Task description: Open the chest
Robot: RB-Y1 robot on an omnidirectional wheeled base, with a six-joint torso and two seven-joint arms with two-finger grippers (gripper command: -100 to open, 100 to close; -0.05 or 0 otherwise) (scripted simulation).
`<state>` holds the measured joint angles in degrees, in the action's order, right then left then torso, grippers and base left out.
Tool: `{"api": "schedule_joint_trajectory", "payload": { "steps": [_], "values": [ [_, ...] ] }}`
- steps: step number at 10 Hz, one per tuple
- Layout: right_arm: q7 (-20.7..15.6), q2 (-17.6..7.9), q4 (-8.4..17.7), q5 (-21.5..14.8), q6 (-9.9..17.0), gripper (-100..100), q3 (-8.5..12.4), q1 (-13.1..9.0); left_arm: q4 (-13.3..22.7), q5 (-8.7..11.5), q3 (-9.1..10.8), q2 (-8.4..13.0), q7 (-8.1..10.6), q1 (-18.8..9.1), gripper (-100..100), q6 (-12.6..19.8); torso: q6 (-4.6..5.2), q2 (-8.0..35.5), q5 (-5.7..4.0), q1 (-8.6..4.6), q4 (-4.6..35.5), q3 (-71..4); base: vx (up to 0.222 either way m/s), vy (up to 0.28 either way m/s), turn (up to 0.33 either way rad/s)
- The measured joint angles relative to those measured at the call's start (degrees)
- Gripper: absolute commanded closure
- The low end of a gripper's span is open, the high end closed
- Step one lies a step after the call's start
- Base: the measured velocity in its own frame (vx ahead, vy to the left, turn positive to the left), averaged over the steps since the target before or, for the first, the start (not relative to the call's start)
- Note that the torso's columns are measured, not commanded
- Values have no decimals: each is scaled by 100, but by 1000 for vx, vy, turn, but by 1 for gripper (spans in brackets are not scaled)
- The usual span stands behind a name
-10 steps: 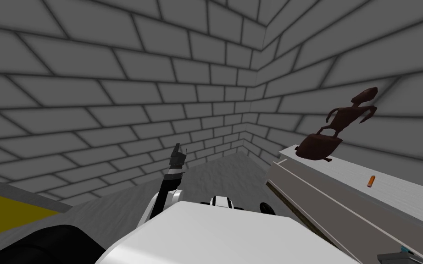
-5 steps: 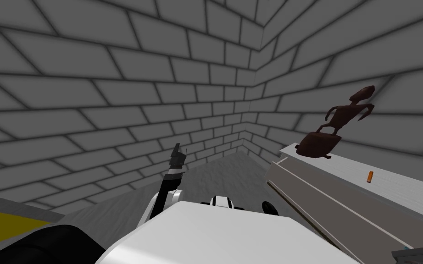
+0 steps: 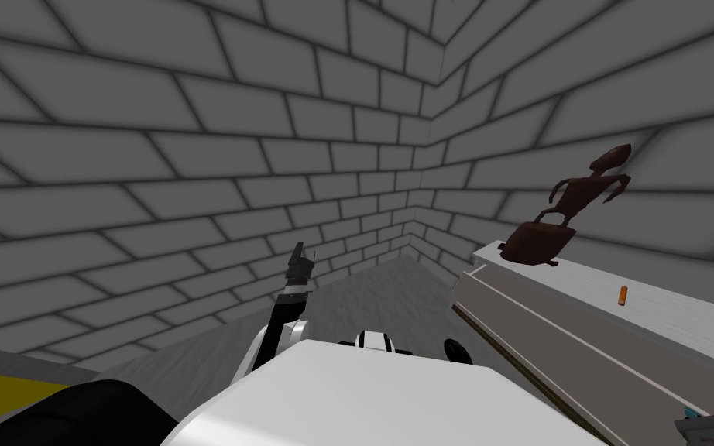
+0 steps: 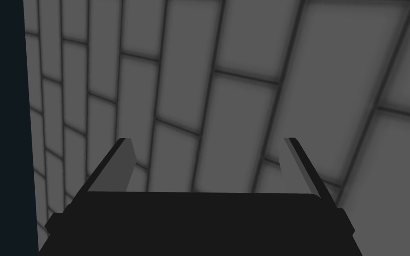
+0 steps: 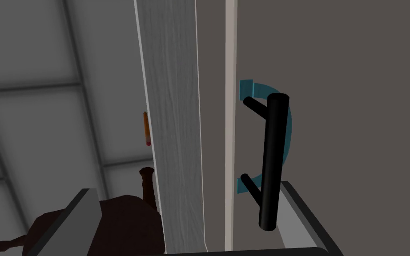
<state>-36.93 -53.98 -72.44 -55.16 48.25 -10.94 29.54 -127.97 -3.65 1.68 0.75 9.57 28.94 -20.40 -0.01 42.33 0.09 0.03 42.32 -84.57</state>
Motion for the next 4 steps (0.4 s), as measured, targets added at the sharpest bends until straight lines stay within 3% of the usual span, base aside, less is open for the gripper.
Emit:
{"api": "schedule_joint_trajectory", "payload": {
  "steps": [4],
  "values": [
    [0,6,0,2,-5,0,-5,2,0,0,0,0,0,0,0,0,1,-4,-6,0,-3,-1,0,0,0]
  ]
}}
